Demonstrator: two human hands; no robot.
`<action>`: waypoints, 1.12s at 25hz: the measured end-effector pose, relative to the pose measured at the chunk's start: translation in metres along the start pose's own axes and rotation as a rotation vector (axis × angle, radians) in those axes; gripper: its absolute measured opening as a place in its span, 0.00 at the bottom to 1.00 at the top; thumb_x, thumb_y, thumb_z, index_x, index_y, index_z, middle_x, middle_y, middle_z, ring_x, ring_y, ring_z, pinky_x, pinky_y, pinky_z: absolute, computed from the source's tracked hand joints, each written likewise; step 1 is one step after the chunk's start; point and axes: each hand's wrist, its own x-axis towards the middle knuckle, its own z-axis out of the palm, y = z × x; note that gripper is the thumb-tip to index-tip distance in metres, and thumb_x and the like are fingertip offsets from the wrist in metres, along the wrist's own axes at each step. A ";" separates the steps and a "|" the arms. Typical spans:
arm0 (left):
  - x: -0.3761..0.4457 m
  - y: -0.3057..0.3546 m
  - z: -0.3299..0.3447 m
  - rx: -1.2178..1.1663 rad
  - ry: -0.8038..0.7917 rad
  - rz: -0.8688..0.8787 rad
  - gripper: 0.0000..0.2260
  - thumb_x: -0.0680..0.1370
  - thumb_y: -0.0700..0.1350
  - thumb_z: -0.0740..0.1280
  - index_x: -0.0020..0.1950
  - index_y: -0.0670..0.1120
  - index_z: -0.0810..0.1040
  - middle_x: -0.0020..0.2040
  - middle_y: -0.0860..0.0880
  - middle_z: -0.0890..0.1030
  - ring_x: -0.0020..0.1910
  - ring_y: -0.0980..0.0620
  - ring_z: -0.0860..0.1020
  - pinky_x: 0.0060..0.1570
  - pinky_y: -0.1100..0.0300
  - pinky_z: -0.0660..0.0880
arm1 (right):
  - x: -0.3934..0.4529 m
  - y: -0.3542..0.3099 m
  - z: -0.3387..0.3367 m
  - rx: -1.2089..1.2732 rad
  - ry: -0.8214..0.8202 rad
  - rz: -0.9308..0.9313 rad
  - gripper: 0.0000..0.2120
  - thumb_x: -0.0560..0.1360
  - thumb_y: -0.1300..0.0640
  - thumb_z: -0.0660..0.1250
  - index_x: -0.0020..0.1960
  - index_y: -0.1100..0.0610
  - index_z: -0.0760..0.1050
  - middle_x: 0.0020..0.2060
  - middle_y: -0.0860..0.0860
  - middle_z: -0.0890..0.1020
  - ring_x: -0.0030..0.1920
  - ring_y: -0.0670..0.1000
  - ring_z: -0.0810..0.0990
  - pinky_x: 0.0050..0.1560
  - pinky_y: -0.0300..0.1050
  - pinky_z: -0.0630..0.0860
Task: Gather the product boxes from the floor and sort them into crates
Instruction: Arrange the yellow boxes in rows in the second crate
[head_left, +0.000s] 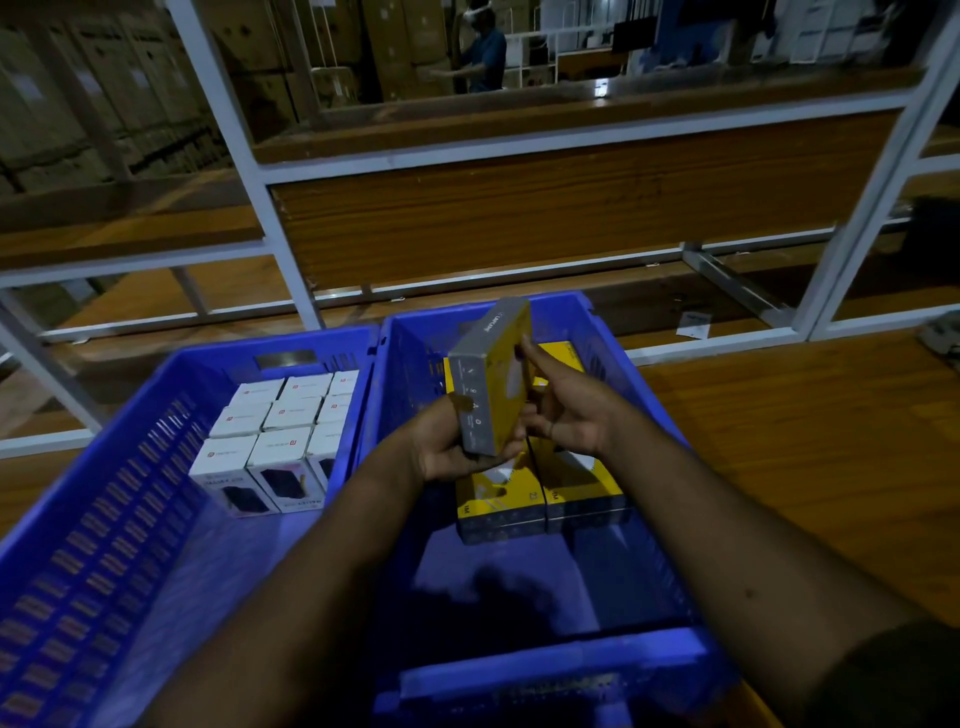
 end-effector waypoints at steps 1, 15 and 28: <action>0.000 -0.002 -0.001 0.039 0.015 -0.002 0.16 0.85 0.46 0.55 0.53 0.36 0.76 0.50 0.36 0.80 0.46 0.39 0.82 0.34 0.48 0.83 | 0.001 0.001 0.001 -0.043 0.014 -0.029 0.18 0.74 0.42 0.69 0.56 0.54 0.78 0.41 0.55 0.83 0.36 0.55 0.80 0.40 0.50 0.80; 0.016 -0.019 0.015 0.488 0.133 0.067 0.16 0.80 0.41 0.68 0.66 0.42 0.74 0.67 0.46 0.76 0.58 0.44 0.78 0.58 0.42 0.77 | 0.004 -0.012 -0.024 -0.263 0.674 -0.182 0.16 0.78 0.60 0.61 0.63 0.66 0.74 0.43 0.53 0.77 0.38 0.51 0.75 0.45 0.44 0.71; 0.049 -0.056 0.036 1.012 0.338 0.235 0.15 0.77 0.41 0.69 0.32 0.47 0.69 0.32 0.39 0.77 0.30 0.44 0.76 0.35 0.58 0.69 | 0.011 -0.017 -0.025 -0.543 0.800 -0.191 0.12 0.78 0.57 0.62 0.56 0.63 0.76 0.47 0.59 0.79 0.45 0.57 0.76 0.41 0.46 0.70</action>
